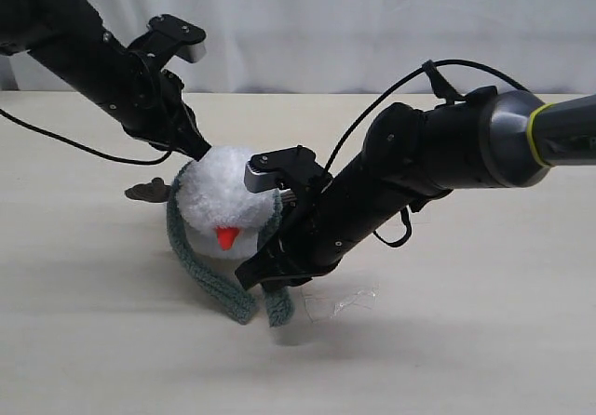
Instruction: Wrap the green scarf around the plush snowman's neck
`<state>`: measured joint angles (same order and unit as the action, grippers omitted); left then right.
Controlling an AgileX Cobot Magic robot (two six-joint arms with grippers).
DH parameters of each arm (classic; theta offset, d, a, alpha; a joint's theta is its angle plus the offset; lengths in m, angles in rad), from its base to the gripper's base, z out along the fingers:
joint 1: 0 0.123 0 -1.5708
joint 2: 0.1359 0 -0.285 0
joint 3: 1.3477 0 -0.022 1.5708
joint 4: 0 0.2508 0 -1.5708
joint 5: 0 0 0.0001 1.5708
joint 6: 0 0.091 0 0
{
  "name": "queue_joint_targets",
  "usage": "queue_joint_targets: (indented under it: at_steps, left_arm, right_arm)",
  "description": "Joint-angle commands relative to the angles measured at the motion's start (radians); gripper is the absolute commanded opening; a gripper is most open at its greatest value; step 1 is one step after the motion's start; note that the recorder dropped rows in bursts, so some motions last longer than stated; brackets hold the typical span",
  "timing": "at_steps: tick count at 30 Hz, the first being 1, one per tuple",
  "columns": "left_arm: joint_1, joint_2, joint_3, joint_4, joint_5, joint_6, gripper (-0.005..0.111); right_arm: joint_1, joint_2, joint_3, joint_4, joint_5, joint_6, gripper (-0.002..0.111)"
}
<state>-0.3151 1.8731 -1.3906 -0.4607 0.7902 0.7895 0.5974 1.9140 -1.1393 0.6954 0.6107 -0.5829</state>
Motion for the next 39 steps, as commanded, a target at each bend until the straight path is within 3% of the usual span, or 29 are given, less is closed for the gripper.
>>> queue_joint_targets:
  at_steps: [1, 8, 26, 39]
  left_arm:
    - [0.001, -0.073, -0.011, 0.003, -0.023, -0.018, 0.0]
    - [0.001, -0.037, 0.002, 0.018, 0.108, -0.065, 0.0]
    - [0.001, 0.053, 0.024, -0.001, 0.056, -0.055, 0.0]
    - [0.001, -0.044, 0.011, -0.047, -0.014, -0.065, 0.0]
  right_arm:
    - [-0.001, -0.008, 0.005, 0.002, 0.008, 0.002, 0.004]
    - [-0.001, -0.008, 0.005, 0.002, 0.008, 0.006, 0.004]
    - [-0.001, -0.008, 0.005, 0.0, 0.001, 0.006, 0.004]
    - [-0.001, -0.008, 0.005, 0.0, 0.006, 0.008, 0.004]
